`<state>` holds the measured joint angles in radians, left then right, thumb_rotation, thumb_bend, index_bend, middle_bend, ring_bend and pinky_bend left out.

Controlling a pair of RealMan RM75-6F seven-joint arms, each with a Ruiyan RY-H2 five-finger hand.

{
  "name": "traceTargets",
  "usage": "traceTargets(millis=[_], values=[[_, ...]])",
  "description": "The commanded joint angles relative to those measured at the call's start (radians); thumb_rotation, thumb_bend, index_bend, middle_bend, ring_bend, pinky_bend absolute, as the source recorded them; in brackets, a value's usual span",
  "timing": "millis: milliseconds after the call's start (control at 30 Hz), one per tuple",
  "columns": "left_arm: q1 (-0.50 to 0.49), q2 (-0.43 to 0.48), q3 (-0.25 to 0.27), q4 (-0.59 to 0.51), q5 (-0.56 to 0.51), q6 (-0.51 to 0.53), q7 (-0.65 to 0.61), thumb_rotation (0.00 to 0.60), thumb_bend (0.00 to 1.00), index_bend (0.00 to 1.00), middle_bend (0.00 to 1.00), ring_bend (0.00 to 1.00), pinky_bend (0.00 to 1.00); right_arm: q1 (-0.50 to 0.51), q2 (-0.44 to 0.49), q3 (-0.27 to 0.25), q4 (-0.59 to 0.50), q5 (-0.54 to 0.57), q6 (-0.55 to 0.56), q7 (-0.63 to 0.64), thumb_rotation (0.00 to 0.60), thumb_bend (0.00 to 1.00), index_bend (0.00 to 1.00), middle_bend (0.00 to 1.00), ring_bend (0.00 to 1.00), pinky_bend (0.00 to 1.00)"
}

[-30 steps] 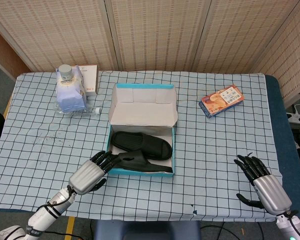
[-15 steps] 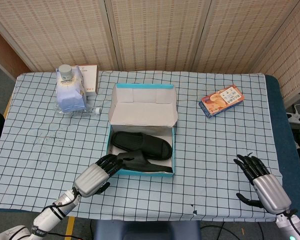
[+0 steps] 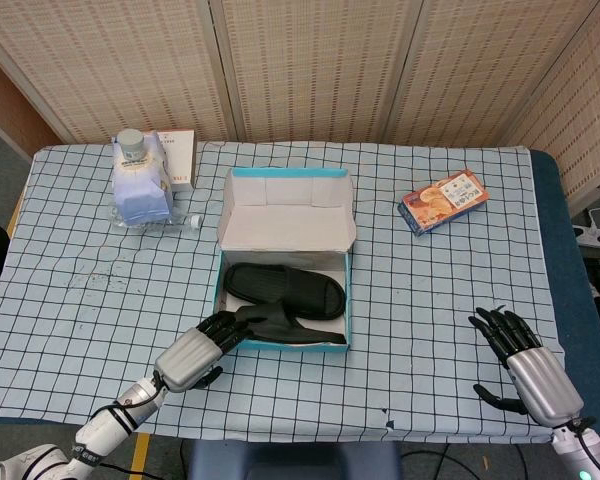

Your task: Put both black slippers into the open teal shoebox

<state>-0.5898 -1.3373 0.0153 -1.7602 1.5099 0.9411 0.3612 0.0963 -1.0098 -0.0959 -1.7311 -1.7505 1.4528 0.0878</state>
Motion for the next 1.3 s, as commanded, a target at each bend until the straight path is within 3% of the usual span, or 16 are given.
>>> traceTargets(millis=[33, 533, 1100, 1300], values=[[-0.011, -0.003, 0.001, 0.012, -0.016, -0.020, -0.029, 0.600, 0.45, 0.06, 0.08, 0.07, 0.11, 0.000, -0.001, 0.001, 0.000, 0.001, 0.000, -0.002, 0.577, 0.14, 0.00, 0.00, 0.00, 0.00], [-0.034, -0.025, 0.021, 0.083, -0.035, -0.066, -0.112, 0.600, 0.45, 0.06, 0.09, 0.09, 0.11, 0.002, -0.007, 0.003, -0.005, 0.014, -0.014, -0.021, 0.578, 0.14, 0.00, 0.00, 0.00, 0.00], [0.001, 0.024, 0.014, -0.011, 0.104, 0.117, -0.107, 0.600, 0.45, 0.06, 0.09, 0.07, 0.12, -0.001, -0.005, 0.000, -0.007, 0.003, -0.006, -0.019, 0.577, 0.14, 0.00, 0.00, 0.00, 0.00], [0.012, 0.023, 0.021, -0.011, 0.144, 0.154, -0.099, 0.600, 0.46, 0.04, 0.05, 0.01, 0.12, -0.002, -0.004, -0.001, -0.006, 0.001, -0.004, -0.017, 0.577, 0.14, 0.00, 0.00, 0.00, 0.00]])
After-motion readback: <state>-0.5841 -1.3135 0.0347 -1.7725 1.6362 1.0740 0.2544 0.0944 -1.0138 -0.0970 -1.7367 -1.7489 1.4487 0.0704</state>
